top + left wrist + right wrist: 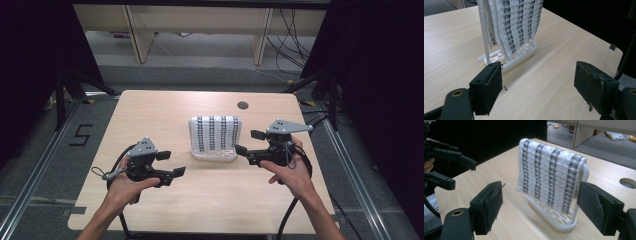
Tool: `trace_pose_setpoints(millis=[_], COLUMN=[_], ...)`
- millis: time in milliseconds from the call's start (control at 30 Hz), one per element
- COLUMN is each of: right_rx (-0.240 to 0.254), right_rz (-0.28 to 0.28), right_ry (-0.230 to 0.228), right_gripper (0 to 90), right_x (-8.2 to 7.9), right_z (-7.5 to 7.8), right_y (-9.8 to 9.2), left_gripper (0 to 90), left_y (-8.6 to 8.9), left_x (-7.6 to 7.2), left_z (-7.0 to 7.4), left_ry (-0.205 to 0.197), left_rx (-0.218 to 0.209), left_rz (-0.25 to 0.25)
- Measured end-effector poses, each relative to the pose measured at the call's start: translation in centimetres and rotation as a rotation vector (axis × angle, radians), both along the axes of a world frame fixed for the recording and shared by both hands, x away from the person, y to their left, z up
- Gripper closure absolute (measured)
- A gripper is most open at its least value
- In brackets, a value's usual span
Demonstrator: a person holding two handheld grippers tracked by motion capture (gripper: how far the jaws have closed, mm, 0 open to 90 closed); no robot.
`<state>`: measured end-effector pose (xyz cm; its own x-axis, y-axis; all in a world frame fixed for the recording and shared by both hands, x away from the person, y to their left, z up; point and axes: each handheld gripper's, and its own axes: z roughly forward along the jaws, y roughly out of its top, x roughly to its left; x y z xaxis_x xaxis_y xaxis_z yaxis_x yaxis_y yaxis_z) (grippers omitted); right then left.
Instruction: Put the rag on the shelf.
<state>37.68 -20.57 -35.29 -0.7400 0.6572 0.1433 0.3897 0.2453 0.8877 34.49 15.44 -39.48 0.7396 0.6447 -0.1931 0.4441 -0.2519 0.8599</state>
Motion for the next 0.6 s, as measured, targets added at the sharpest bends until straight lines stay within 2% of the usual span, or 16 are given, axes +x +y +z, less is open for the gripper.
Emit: trace_pose_setpoints(millis=[33, 67, 167, 233, 267, 300, 333, 433, 567, 600], right_rx=[-0.010, 0.003, 0.000, -0.007, 0.003, -0.005, 0.004, -0.006, 0.003, -0.007], right_rz=[-0.004, -0.002, -0.017, 0.010, -0.001, 0.014, 0.000, -0.007, 0.011, 0.006], right_ry=[-0.007, -0.002, 0.014, -0.005, 0.013, -0.011, 0.014, 0.006, 0.017, 0.022], right_gripper=[21.8, 21.7, 21.6, 21.3, 21.1, 20.7, 20.3, 19.6, 19.2, 19.1], right_x=[-0.1, -0.2, -0.5, -0.4, -0.6, -0.5, -0.8, -1.0, -1.2, -1.3], right_z=[0.0, -0.1, -0.2, -0.4, -0.4, -0.5, -0.6, -0.8, -1.2, -1.3], right_y=[-0.1, 0.0, 0.0, -0.1, 0.0, -0.1, -0.1, -0.1, 0.0, -0.1], left_gripper=[22.0, 22.0, 22.0, 22.0, 22.0, 22.0, 22.0, 22.0, 22.0, 22.0], left_y=[0.1, 0.1, 0.1, 0.2, 0.2, 0.2, 0.2, 0.2, 0.2, 0.2], left_x=[0.0, -0.1, -0.3, -0.3, -0.4, -0.5, -0.6, -0.7, -1.0, -1.1], left_z=[-0.1, -0.1, -0.3, -0.5, -0.5, -0.6, -0.6, -0.9, -1.4, -1.7], left_ry=[0.002, 0.001, 0.007, 0.007, 0.010, 0.010, 0.003, 0.005, 0.015, 0.016], left_rx=[-0.001, 0.005, 0.005, -0.001, 0.005, 0.004, 0.003, 0.014, 0.010, 0.012], left_rz=[-0.009, -0.004, -0.010, -0.011, -0.010, -0.007, 0.000, -0.005, -0.010, -0.004])
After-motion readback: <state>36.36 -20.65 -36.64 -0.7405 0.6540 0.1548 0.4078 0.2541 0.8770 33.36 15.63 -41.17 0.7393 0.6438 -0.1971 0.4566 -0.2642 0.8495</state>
